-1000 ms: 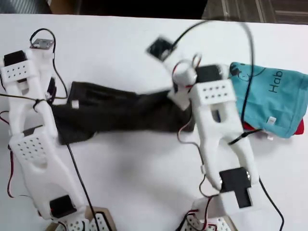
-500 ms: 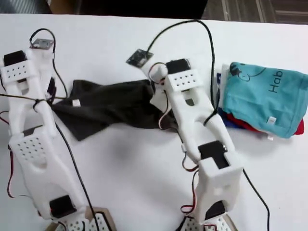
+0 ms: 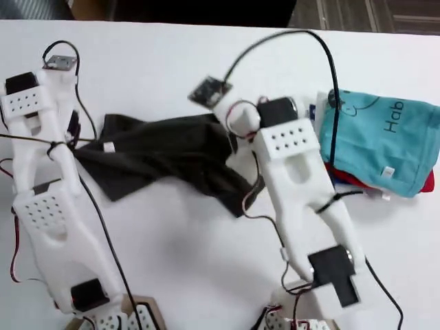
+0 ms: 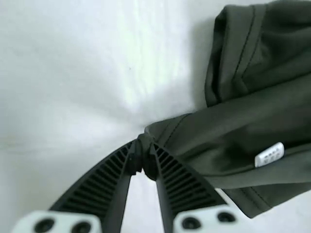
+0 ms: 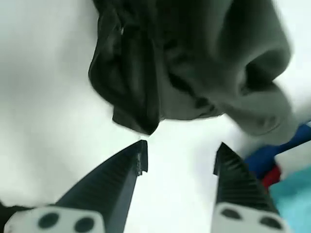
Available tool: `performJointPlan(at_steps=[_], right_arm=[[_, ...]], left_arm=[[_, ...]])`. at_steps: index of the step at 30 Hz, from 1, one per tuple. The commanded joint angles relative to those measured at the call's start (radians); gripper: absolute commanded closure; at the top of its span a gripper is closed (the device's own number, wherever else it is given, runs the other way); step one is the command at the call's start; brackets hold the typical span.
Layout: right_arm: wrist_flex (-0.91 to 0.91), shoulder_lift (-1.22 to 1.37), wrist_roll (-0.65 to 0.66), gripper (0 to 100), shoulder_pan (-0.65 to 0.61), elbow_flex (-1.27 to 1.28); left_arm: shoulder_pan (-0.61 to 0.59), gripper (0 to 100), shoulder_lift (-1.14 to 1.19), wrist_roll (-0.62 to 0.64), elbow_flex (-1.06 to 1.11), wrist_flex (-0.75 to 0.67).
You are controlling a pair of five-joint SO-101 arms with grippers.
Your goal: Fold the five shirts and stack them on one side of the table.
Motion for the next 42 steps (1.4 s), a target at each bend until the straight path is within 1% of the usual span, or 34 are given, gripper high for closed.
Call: performJointPlan(at_steps=[1, 5, 11, 17, 20, 25, 27, 37, 42], right_arm=[[-0.016, -0.108, -0.006, 81.0, 0.007, 0.147], [-0.111, -0.177, -0.006, 79.6, -0.025, 0.33], [-0.217, -0.194, 0.002, 63.4, -0.09, 0.44], [-0.378, -0.064, -0.006, 62.8, -0.09, 0.505], [-0.426, 0.012, -0.008, 69.1, -0.093, 0.503], [-0.466, 0.053, -0.008, 91.2, -0.093, 0.486], [-0.46, 0.041, -0.008, 97.5, -0.091, 0.463], [-0.302, -0.223, -0.006, 97.8, -0.09, 0.25], [-0.306, -0.268, 0.002, 97.8, -0.07, 0.236]], left_arm=[[0.008, 97, -0.009, 0.003, -0.01, -0.002], [0.008, 97, -0.009, 0.003, -0.01, -0.005], [0.008, 97, -0.009, 0.003, -0.01, -0.005], [0.008, 97, -0.009, 0.003, -0.01, 0.0], [0.006, 97, -0.009, 0.003, -0.01, 0.0], [0.006, 97, -0.009, 0.003, -0.01, 0.0], [0.006, 97, -0.009, 0.003, -0.01, 0.0], [0.006, 97, -0.009, 0.003, -0.008, 0.0], [0.006, 97, -0.009, 0.003, -0.007, 0.0]])
